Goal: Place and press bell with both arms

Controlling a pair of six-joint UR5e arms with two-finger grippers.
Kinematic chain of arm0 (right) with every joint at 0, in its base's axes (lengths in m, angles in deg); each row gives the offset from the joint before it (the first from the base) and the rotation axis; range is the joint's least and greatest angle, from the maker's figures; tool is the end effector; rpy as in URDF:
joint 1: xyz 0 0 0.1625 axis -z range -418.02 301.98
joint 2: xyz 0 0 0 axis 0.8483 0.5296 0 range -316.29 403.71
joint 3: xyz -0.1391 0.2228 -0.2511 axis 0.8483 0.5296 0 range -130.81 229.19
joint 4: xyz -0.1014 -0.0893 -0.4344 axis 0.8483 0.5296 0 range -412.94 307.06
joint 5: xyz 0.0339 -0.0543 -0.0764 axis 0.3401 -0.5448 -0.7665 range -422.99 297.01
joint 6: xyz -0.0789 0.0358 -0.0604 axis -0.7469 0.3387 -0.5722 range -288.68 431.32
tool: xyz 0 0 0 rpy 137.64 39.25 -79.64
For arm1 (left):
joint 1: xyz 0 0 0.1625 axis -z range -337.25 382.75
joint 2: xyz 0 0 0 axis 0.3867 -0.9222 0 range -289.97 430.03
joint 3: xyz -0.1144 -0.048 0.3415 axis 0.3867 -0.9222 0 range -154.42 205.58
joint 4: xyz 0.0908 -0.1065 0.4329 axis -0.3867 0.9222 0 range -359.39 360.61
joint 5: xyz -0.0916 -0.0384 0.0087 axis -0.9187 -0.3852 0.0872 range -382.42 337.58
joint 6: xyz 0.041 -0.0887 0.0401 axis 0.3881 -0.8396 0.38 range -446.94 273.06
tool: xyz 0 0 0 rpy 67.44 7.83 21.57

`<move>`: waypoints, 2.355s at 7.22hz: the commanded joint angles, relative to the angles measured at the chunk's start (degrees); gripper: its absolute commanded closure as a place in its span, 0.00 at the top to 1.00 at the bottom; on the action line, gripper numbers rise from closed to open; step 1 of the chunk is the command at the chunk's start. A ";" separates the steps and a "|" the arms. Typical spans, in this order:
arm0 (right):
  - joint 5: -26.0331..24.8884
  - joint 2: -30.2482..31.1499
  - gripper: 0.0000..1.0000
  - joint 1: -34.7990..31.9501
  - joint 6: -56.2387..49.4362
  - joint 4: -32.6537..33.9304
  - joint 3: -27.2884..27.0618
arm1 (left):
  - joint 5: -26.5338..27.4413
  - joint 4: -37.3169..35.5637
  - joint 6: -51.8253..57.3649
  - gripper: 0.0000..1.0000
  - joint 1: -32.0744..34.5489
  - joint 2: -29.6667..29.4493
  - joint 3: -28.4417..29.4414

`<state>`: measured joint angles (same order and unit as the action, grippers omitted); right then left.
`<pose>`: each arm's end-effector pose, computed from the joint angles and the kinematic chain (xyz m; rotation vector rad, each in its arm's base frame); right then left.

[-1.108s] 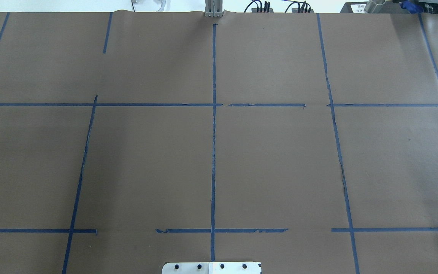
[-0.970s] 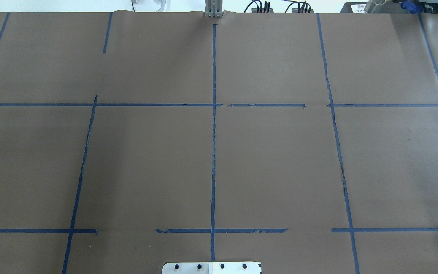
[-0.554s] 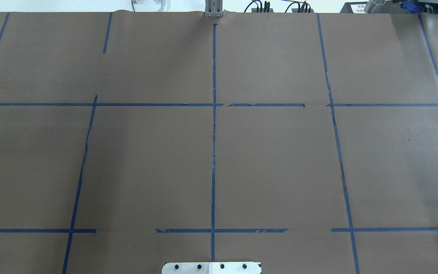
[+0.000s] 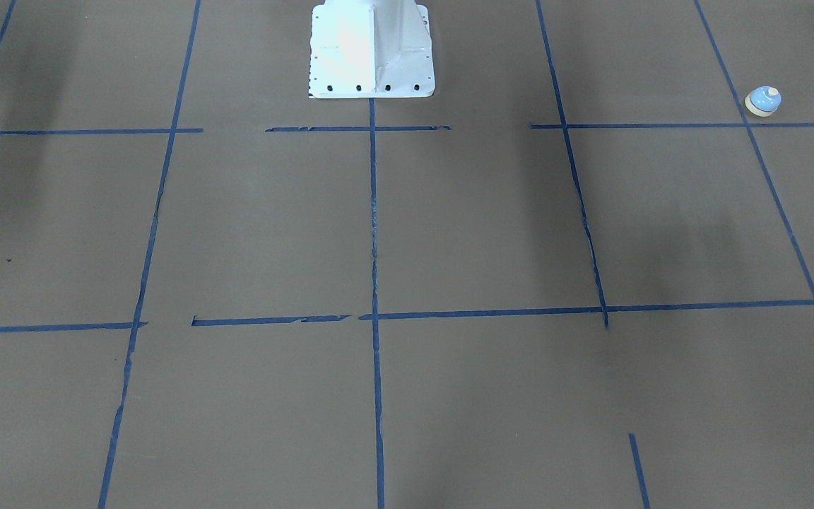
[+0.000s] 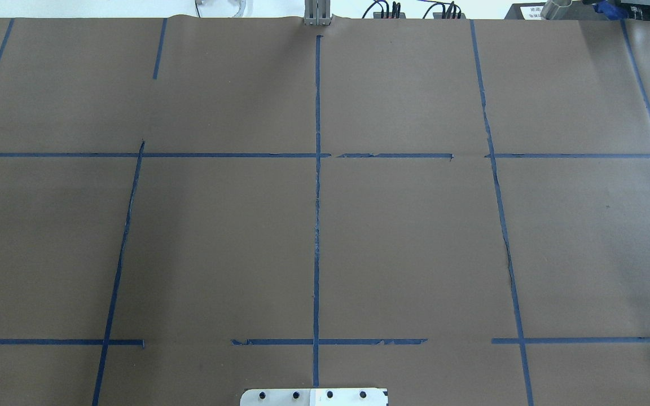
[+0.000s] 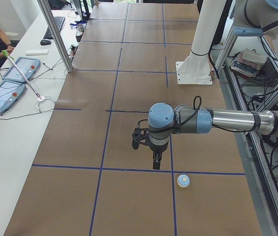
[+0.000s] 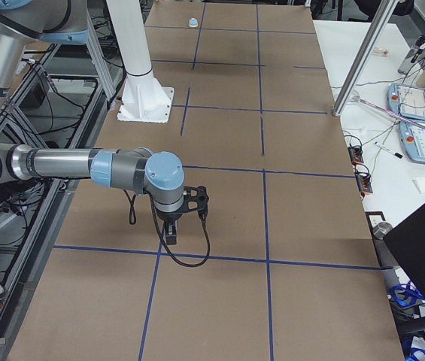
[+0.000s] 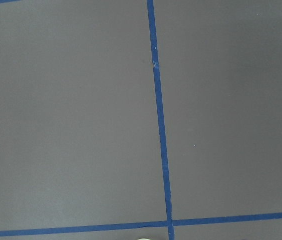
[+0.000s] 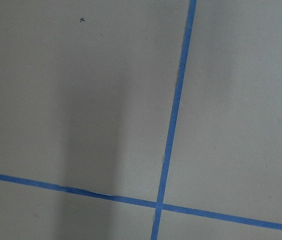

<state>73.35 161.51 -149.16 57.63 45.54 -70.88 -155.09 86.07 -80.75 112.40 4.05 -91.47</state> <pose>0.0640 -0.3551 0.5499 0.0028 -0.8153 -0.1630 -0.0594 -0.3845 0.5516 0.0128 0.7452 0.0991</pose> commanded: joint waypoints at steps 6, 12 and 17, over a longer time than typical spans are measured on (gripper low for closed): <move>0.95 -0.21 1.00 0.18 0.16 -0.13 -0.16 | 0.39 0.23 0.49 1.00 -0.09 1.21 2.51; 1.12 -0.21 1.00 0.97 0.16 -0.22 -0.08 | -0.04 23.26 0.94 1.00 -4.62 2.97 20.73; 2.18 -0.21 1.00 1.67 -0.19 -0.22 0.01 | -4.16 25.45 -2.64 1.00 -12.57 6.04 20.73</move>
<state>75.31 161.31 -147.70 57.57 45.32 -70.87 -157.91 110.41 -81.25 100.33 9.86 -70.75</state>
